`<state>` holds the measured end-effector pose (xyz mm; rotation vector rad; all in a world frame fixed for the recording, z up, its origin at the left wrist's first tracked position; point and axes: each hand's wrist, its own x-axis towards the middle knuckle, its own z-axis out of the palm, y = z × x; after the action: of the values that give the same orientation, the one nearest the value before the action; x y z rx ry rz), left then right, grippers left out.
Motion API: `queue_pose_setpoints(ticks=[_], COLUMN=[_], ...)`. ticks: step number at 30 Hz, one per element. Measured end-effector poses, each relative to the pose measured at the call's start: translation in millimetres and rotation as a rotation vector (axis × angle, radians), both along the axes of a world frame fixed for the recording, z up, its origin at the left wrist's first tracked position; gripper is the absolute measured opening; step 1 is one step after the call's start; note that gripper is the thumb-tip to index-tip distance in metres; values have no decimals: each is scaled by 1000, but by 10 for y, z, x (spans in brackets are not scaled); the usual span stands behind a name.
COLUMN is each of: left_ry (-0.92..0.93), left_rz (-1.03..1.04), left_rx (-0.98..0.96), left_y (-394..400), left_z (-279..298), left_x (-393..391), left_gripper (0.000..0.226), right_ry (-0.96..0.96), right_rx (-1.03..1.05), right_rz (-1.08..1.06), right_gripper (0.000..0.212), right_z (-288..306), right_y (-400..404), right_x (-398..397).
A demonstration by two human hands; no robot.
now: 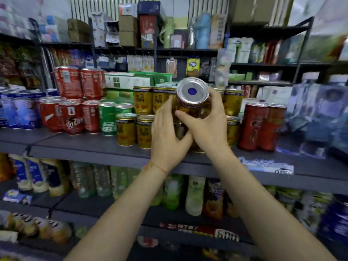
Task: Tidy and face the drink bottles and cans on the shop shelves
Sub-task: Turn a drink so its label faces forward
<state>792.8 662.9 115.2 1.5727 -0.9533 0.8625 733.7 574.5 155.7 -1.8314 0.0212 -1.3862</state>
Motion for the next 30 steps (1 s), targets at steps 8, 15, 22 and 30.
queue_pose_setpoints(ticks=[8, 15, 22, 30], left_ry=[-163, -209, -163, -91], left_rz=[352, 483, 608, 656], left_rx=[392, 497, 345, 324], left_y=[-734, -795, -758, -778], left_z=[-99, -137, -177, -209], left_x=[-167, -108, -167, -106], left_gripper=[63, 50, 52, 51], right_ry=[10, 80, 247, 347], right_rx=[-6, 35, -91, -125], right_rz=[-20, -57, -109, -184], right_gripper=[74, 74, 62, 69], right_z=[189, 311, 416, 351], right_y=[-910, -1107, -1012, -990], right_x=[-191, 117, 469, 789])
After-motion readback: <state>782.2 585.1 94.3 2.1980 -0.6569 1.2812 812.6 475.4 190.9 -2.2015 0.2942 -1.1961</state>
